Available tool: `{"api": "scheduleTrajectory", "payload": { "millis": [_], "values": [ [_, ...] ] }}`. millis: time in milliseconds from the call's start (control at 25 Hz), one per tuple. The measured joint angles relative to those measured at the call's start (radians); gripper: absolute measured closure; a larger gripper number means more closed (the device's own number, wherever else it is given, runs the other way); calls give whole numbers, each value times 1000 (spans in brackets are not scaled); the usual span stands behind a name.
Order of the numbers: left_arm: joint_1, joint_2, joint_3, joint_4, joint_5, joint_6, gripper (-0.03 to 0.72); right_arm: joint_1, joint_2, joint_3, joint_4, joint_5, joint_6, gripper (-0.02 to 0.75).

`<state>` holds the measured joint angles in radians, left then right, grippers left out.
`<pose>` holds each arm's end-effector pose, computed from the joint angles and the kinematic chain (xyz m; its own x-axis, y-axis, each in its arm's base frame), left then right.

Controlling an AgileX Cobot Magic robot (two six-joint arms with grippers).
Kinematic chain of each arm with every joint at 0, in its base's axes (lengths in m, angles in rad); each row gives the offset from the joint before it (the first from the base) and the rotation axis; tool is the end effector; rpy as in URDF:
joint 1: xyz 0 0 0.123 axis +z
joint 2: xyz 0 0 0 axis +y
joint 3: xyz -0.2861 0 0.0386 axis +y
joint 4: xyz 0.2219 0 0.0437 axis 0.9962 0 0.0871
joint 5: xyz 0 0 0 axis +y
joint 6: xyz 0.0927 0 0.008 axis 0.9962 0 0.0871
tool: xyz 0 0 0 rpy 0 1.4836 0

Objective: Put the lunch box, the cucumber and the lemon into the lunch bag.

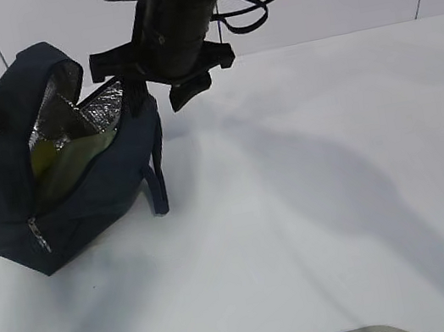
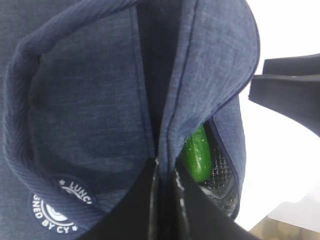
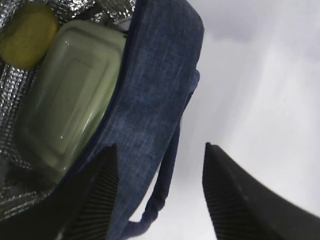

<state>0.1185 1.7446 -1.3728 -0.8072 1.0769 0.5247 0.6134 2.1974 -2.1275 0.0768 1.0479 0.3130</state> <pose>0.3411 -0.0190 0.2914 -0.9122 -0.0582 -0.4057 0.2008 0.7994 -0.5663 0.3817 0.2763 0.2806 -0.8653 -0.1891 -0.4643 -0.3244 0.9173 0.2309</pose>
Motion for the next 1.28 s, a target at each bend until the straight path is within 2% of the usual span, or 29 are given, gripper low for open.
{"api": "scheduleTrajectory", "payload": {
  "millis": [200, 1280],
  "values": [
    [0, 0, 0, 0, 0, 0, 701, 0, 20, 4, -1, -54, 36, 312],
    [0, 0, 0, 0, 0, 0, 701, 0, 103, 4, 45, -122, 75, 314]
  ]
}}
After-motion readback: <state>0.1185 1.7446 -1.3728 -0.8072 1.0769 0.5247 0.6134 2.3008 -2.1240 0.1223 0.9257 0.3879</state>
